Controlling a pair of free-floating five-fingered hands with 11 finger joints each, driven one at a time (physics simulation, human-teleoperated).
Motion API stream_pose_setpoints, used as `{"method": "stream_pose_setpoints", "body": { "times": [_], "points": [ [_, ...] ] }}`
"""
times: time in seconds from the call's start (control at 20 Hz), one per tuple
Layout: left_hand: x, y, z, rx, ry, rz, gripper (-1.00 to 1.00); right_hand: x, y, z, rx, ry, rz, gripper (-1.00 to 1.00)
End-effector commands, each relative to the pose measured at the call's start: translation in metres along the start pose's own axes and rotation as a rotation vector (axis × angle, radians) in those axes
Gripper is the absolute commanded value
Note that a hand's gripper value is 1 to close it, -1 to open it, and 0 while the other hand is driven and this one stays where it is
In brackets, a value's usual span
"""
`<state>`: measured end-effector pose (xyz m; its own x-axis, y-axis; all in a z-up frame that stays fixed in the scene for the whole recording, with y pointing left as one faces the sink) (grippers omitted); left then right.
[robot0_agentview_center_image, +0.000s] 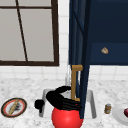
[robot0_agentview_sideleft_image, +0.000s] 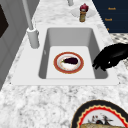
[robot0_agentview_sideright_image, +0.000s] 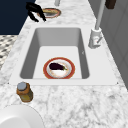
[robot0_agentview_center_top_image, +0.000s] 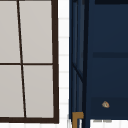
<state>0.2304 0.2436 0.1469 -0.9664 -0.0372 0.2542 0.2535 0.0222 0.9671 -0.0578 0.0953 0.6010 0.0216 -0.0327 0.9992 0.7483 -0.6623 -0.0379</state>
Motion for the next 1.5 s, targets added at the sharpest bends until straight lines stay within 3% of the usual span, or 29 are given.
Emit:
{"method": "stream_pose_setpoints", "body": {
  "times": [0.0, 0.2, 0.4, 0.75, 1.45],
  "points": [
    [0.000, 0.000, 0.000, 0.000, 0.000, 0.000, 0.00, -0.017, -0.025, 0.005, 0.034, -0.068, -0.058, -1.00],
    [0.000, 0.000, 0.000, 0.000, 0.000, 0.000, 0.00, -0.029, -0.045, 0.021, 0.043, -0.172, -0.056, -1.00],
    [0.000, 0.000, 0.000, 0.000, 0.000, 0.000, 0.00, -0.037, -0.056, 0.042, 0.009, -0.279, -0.018, -1.00],
    [0.000, 0.000, 0.000, 0.000, 0.000, 0.000, 0.00, -0.042, -0.057, 0.064, -0.002, -0.420, 0.023, -1.00],
    [0.000, 0.000, 0.000, 0.000, 0.000, 0.000, 0.00, -0.044, -0.047, 0.097, 0.011, -0.746, 0.032, -1.00]
  ]
}}
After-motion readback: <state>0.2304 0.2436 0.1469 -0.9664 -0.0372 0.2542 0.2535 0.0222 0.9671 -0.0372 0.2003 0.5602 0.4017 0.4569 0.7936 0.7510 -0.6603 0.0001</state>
